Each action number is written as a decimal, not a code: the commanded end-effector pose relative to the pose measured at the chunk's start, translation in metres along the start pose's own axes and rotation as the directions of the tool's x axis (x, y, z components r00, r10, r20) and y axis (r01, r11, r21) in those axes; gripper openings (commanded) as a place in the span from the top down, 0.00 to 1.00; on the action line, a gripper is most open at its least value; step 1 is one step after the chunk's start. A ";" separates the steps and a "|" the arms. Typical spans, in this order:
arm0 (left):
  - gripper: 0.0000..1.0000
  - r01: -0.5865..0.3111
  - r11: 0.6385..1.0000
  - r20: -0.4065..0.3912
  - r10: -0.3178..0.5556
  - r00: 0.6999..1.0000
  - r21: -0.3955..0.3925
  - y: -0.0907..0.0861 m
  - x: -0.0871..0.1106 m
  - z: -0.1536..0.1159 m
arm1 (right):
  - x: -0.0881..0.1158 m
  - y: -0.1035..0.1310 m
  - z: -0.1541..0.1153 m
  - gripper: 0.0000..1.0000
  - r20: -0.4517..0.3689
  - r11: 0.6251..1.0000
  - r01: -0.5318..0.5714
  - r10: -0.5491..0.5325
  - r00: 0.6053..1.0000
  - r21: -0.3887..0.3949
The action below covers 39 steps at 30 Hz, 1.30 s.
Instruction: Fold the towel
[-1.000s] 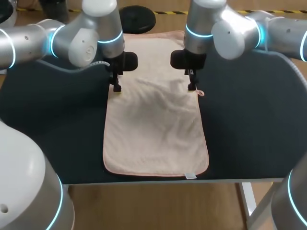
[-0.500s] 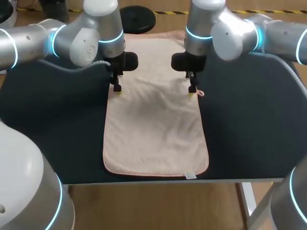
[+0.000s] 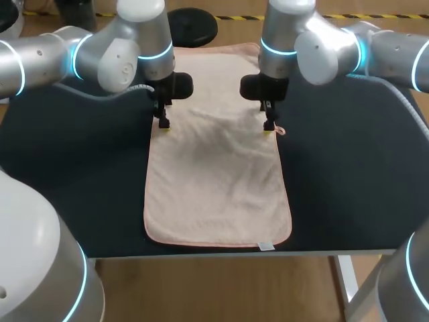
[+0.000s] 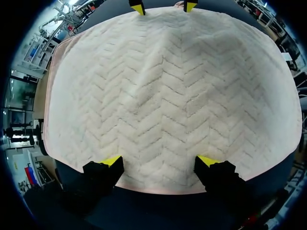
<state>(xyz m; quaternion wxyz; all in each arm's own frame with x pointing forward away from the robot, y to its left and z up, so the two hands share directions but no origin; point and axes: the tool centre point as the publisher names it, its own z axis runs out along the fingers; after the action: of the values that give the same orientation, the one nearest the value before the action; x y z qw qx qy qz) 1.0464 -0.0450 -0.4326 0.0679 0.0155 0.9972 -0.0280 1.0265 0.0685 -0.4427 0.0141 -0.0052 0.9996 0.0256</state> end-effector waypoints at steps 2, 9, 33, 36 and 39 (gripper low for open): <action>0.73 -0.002 1.000 -0.004 0.002 1.000 0.002 0.000 0.000 0.003 | -0.004 0.001 0.002 0.00 -0.006 1.000 0.003 -0.003 1.000 0.002; 0.80 -0.001 1.000 -0.006 0.001 1.000 0.003 0.001 0.002 0.004 | -0.003 0.000 0.004 0.65 -0.007 1.000 0.007 -0.007 1.000 0.005; 1.00 0.014 0.999 0.057 -0.017 0.998 0.040 0.003 0.013 -0.036 | 0.004 0.000 -0.038 1.00 0.062 1.000 0.017 -0.016 0.998 -0.005; 1.00 0.019 0.999 0.071 -0.023 0.997 0.047 0.006 0.016 -0.047 | 0.006 -0.002 -0.045 1.00 0.069 1.000 0.013 -0.012 0.998 -0.005; 1.00 0.026 0.998 0.087 -0.030 0.996 0.048 0.010 0.015 -0.059 | 0.006 -0.008 -0.056 1.00 0.079 1.000 0.004 -0.004 0.997 0.000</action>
<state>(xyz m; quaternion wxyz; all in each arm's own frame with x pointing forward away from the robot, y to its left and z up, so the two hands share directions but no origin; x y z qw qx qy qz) 1.0358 -0.0394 -0.3938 0.1056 0.0024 0.9931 -0.0519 1.0274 0.0663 -0.4033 0.0489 -0.0072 0.9984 0.0260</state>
